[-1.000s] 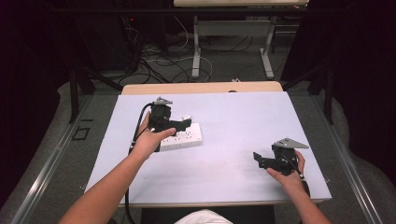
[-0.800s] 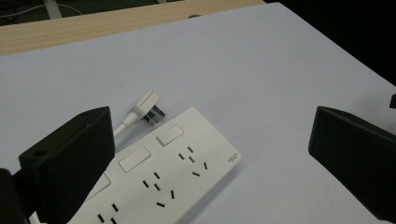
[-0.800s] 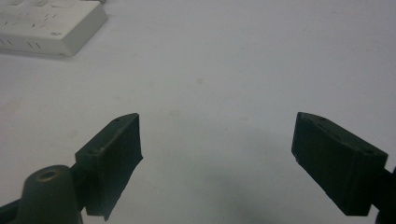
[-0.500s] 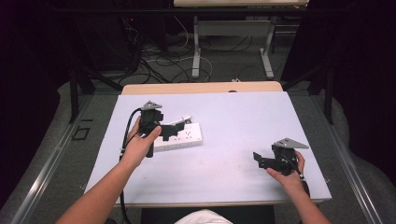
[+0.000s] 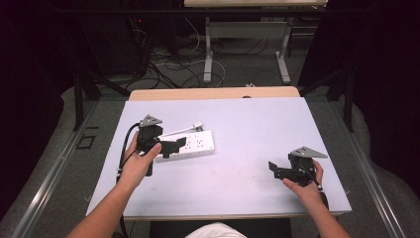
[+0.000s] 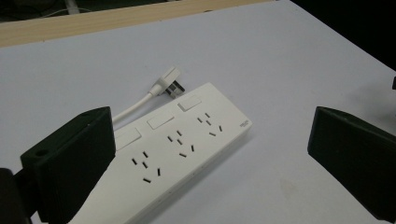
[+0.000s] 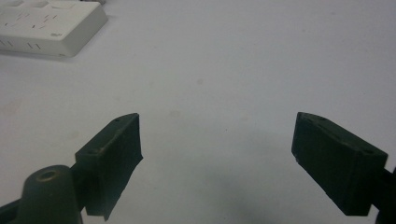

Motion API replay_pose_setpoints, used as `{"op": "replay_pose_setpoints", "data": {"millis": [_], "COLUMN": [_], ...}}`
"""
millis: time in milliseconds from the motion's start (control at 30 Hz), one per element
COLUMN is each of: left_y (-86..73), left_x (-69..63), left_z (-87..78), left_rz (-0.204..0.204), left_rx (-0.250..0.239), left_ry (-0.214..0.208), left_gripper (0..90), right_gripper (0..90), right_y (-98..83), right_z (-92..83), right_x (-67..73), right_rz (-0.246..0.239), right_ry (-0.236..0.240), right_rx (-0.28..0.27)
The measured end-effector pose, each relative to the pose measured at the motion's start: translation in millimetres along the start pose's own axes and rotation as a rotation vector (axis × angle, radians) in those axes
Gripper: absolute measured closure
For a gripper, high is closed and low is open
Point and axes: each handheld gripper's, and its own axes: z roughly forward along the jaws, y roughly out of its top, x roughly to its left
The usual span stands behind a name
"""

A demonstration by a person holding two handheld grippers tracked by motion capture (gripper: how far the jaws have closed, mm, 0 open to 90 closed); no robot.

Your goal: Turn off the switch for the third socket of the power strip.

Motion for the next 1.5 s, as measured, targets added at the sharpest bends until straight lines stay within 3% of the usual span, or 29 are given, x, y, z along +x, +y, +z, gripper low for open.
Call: {"op": "replay_pose_setpoints", "data": {"millis": [400, 667, 1033, 1300, 1500], "left_y": [-23.2, -40.0, -65.8, -87.8, -101.8], "left_x": [12.7, 29.5, 53.5, 71.8, 82.9], "left_z": [-23.2, -30.9, -32.8, -33.5, -33.4], "left_rz": [-0.041, -0.083, -0.141, -0.216, -0.237], "left_rx": [-0.028, -0.047, -0.043, -0.042, -0.042], "left_ry": [0.047, 0.122, 0.196, 0.213, 0.231], "left_gripper": [1.3, 1.4, 1.5, 1.9, 2.0], "right_gripper": [15.4, 15.4, 15.4, 15.4, 15.4], "right_y": [0.0, -0.1, -0.3, -0.6, -0.6], "right_z": [0.2, 0.2, 0.8, 1.1, 1.5], "right_x": [0.2, -0.1, -1.9, -1.7, -2.1], "right_rz": [0.002, 0.004, 0.0, 0.015, 0.016], "right_ry": [-0.001, -0.002, -0.005, -0.012, -0.01], "right_rx": [-0.001, 0.0, -0.002, -0.001, -0.001]}}
